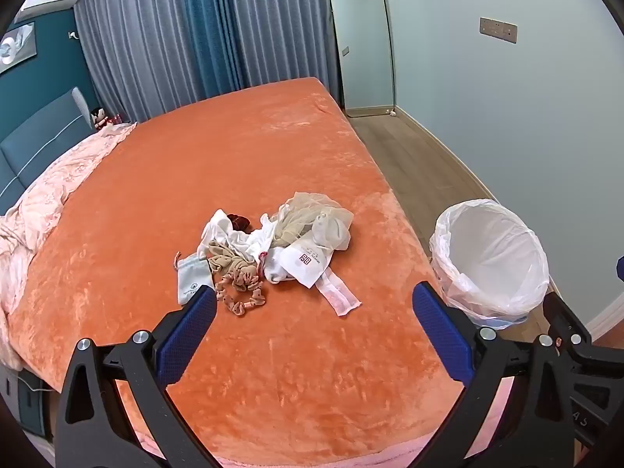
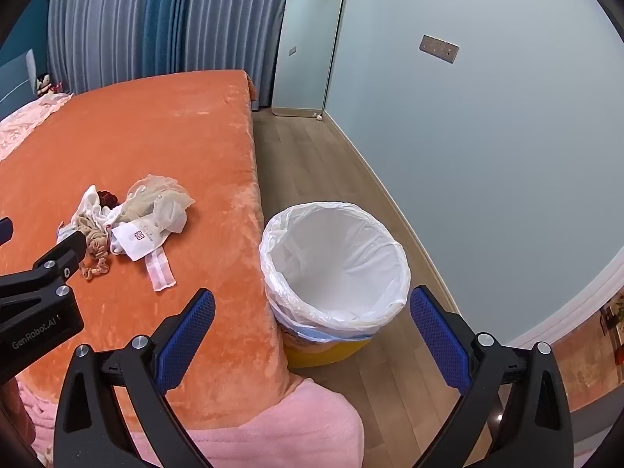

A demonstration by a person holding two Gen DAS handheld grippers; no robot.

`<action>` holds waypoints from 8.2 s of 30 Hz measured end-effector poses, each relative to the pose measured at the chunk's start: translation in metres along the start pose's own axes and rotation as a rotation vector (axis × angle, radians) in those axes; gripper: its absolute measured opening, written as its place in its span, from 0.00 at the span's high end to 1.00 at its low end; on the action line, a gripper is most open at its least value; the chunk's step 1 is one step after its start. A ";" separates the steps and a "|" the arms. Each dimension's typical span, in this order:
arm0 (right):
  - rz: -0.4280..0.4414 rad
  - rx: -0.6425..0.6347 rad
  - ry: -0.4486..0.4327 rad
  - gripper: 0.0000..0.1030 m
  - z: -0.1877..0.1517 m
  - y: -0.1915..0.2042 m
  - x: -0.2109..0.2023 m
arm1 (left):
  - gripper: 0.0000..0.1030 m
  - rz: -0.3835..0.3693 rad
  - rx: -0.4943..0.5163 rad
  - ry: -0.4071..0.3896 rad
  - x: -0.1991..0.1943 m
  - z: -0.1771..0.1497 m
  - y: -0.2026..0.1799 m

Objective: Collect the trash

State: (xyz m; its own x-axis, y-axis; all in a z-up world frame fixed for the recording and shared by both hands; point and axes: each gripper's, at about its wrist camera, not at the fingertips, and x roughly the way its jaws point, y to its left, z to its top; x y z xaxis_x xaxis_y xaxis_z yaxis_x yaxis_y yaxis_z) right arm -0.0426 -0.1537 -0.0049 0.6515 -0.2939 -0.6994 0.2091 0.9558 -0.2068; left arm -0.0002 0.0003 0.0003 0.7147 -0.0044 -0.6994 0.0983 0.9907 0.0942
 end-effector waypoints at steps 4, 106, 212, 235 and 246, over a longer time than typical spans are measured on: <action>-0.001 -0.001 -0.002 0.07 0.001 0.000 -0.002 | 0.07 0.003 0.001 -0.005 0.000 0.000 0.000; -0.023 0.014 -0.049 0.07 0.023 -0.002 -0.016 | 0.07 -0.008 0.000 -0.055 -0.013 0.014 -0.006; 0.491 0.064 0.014 0.92 0.064 0.220 0.086 | 0.98 -0.168 -0.328 0.067 0.112 0.001 0.207; 0.238 0.343 -0.168 0.92 0.062 -0.020 0.047 | 0.98 -0.465 0.050 -0.098 0.011 0.083 -0.035; 0.153 0.413 -0.131 0.92 0.047 -0.079 0.075 | 0.98 -0.612 0.102 -0.026 0.045 0.088 -0.102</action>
State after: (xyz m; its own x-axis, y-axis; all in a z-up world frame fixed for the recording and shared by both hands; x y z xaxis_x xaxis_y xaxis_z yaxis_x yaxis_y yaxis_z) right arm 0.0242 -0.2516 -0.0094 0.7785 -0.1744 -0.6029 0.3593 0.9115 0.2003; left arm 0.0832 -0.1133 0.0217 0.5249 -0.5718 -0.6305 0.5603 0.7897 -0.2498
